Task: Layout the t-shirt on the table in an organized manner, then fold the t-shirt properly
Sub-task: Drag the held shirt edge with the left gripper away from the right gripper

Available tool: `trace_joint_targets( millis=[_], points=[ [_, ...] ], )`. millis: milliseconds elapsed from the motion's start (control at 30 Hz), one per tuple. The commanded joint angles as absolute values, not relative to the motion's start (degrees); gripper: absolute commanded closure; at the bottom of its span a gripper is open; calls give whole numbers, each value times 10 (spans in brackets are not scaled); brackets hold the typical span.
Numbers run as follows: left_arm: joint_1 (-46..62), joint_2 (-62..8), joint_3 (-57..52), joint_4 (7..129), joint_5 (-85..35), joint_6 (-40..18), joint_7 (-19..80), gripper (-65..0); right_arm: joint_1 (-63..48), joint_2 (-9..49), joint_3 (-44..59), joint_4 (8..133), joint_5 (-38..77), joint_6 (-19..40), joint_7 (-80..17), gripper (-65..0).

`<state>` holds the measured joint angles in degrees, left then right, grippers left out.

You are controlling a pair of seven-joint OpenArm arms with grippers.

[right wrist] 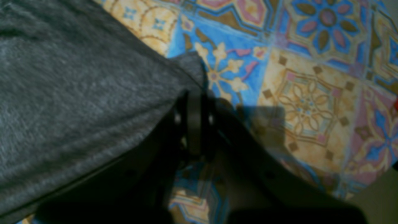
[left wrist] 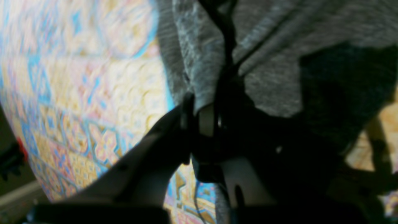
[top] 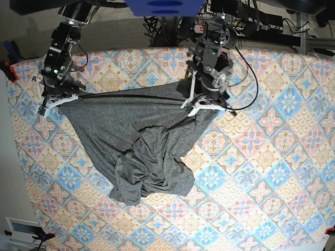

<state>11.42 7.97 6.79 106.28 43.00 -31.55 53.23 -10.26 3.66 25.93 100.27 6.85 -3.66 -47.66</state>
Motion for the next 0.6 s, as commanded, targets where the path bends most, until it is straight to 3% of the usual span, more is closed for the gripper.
trace_joint_targets(
  millis=[0, 233, 567],
  points=[
    [110, 82, 60, 1076, 436, -310, 532, -24, -98, 44, 262, 1012, 65, -41, -464, 0],
    [120, 80, -8, 1145, 436, -313, 532, -24, -97, 43, 262, 1012, 65, -41, -464, 0],
    [117, -21, -154, 1143, 307, -314, 531, -24, -97, 42, 264, 984, 65, -41, -463, 0]
  ],
)
